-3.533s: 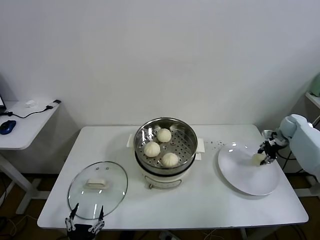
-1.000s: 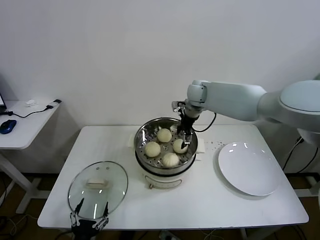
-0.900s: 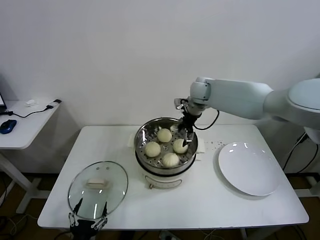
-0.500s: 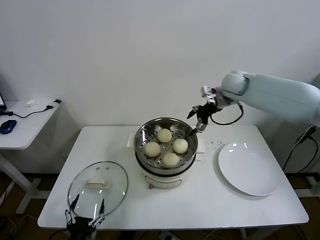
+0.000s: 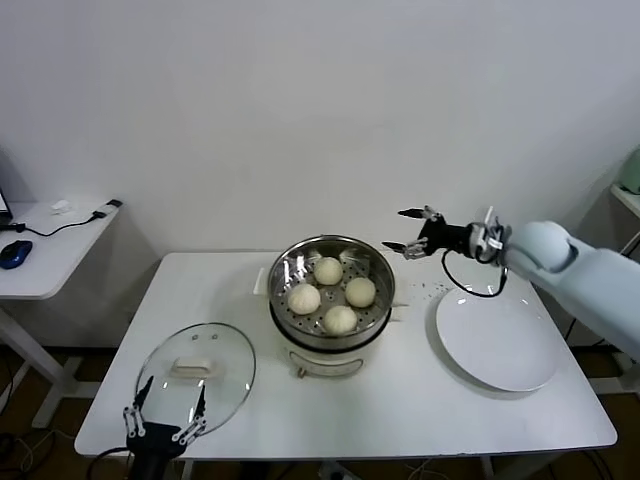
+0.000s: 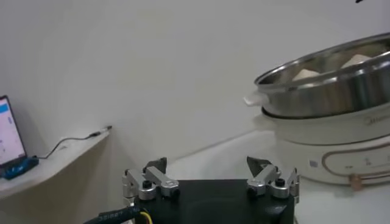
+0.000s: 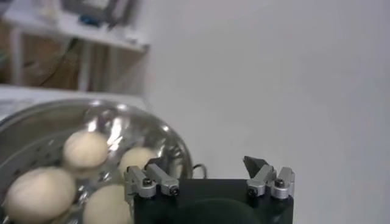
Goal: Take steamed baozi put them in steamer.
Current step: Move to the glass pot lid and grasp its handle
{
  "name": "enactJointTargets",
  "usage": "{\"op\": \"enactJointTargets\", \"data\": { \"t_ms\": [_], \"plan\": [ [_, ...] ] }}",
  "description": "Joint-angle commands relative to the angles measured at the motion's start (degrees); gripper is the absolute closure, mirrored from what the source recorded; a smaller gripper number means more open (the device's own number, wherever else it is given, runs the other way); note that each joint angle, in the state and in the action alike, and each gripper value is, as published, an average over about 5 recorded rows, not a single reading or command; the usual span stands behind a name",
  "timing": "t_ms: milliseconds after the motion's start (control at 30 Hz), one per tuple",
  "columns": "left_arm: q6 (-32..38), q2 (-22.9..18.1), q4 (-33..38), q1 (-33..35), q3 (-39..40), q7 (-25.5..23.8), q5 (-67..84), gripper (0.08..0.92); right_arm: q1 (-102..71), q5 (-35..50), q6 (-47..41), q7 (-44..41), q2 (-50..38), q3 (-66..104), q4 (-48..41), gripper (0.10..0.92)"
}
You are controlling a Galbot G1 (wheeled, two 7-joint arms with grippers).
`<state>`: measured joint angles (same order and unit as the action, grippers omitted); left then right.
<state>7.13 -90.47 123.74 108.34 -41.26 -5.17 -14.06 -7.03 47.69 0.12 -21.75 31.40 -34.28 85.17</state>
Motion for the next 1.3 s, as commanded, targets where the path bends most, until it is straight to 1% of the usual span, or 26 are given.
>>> {"op": "enactJointTargets", "data": {
  "t_ms": [33,167,267,367,500,600,767,1033,1300],
  "plan": [
    [-3.67,0.18,3.38,-0.7,-1.34,-1.26,-9.27,0.177,-47.36,-6.69,1.84,13.34,0.56,50.94,10.52,0.203],
    [-4.19,0.41,3.55,-1.98,-2.21,0.59,-21.83,0.177,-59.35,-9.88,0.1,13.66,7.37,63.18,14.65,0.203],
    [-2.5,0.72,2.46,-3.38,-3.07,2.06,-36.2,0.177,-65.23,-12.16,-0.55,13.51,13.55,68.06,17.25,0.203],
    [-1.05,1.24,1.3,-4.14,-3.47,2.97,-52.05,0.177,-68.75,-12.85,-0.64,13.25,19.01,70.84,18.5,0.203],
    [-0.96,1.89,-0.26,-4.2,-2.86,3.32,-70.7,0.177,-72.56,-14.61,0.69,12.07,24.37,73.01,18.46,0.203],
    [-2.37,2.45,-2.21,-4.64,-1.48,4.12,-79.26,0.177,-74.83,-15.66,2.12,10.96,26.91,73.87,17.89,0.203],
    [-2.99,3.41,-8.16,-8.85,0.36,6.3,-83.05,0.177,-76.63,-16.73,4.16,9.34,29.48,75.0,15.7,0.203],
    [-1.57,4.22,-18.76,-15.29,0.61,11.59,-82.04,0.177,-77.33,-18.3,5.43,8.58,30.45,76.23,13.4,0.203],
    [-0.65,5.06,-26.08,-20.15,0.97,15.23,-80.3,0.177,-76.75,-20.75,6.07,8.44,30.88,76.25,11.71,0.203]
  ]
}}
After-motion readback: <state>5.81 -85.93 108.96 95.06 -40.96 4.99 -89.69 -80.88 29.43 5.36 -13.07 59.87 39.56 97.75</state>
